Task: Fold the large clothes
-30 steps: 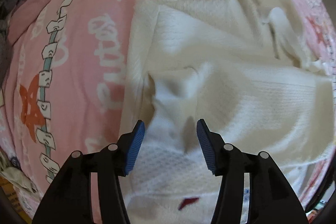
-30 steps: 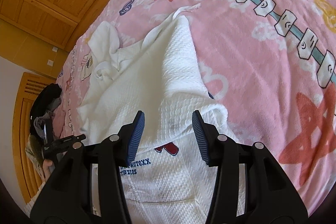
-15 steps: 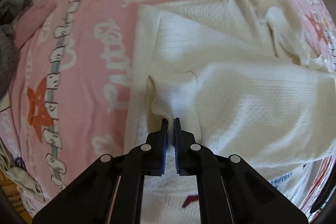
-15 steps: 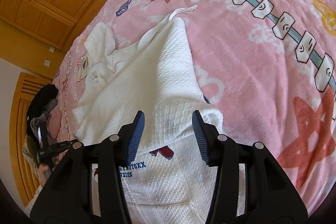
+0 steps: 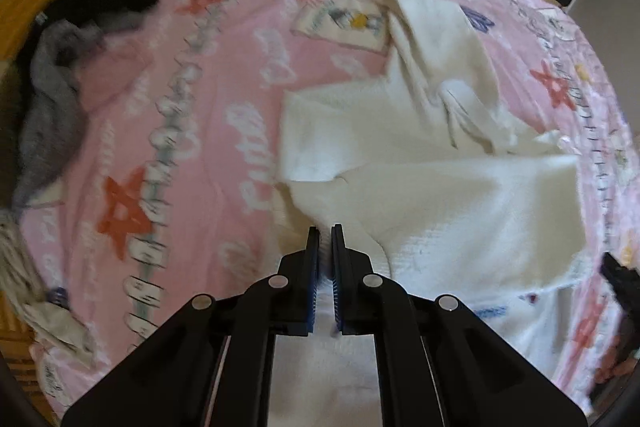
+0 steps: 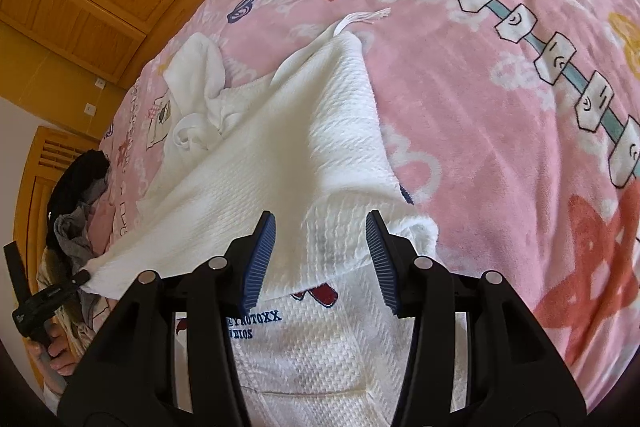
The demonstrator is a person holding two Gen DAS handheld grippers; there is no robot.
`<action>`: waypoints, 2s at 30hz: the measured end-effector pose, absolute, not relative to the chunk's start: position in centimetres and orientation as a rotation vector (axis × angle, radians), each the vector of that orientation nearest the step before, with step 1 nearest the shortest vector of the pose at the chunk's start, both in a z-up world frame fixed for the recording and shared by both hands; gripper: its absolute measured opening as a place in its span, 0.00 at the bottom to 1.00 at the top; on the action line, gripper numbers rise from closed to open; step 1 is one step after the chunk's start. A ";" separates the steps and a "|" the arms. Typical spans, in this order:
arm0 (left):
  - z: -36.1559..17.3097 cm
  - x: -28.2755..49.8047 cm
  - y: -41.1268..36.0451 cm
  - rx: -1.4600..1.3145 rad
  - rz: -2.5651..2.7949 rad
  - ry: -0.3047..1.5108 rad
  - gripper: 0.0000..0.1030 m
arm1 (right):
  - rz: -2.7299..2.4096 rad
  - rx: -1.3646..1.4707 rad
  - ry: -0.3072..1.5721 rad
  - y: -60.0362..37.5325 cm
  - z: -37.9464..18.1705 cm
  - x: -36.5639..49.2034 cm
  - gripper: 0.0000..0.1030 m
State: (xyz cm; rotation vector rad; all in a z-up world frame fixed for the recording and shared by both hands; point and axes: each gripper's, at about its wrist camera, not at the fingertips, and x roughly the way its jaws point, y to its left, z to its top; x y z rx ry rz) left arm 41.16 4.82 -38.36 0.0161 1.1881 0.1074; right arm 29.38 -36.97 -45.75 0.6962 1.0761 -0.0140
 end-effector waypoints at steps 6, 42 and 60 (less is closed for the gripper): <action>-42.1 41.7 7.4 0.086 0.227 1.248 0.06 | -0.049 0.621 1.150 -36.5 -47.4 30.1 0.48; -55.6 43.7 -2.6 0.240 0.248 1.389 0.36 | -0.023 0.308 1.638 -35.9 -55.6 55.5 0.09; -55.5 41.1 2.0 0.268 0.298 1.409 0.33 | -0.064 0.581 1.445 -40.8 -55.1 51.6 0.14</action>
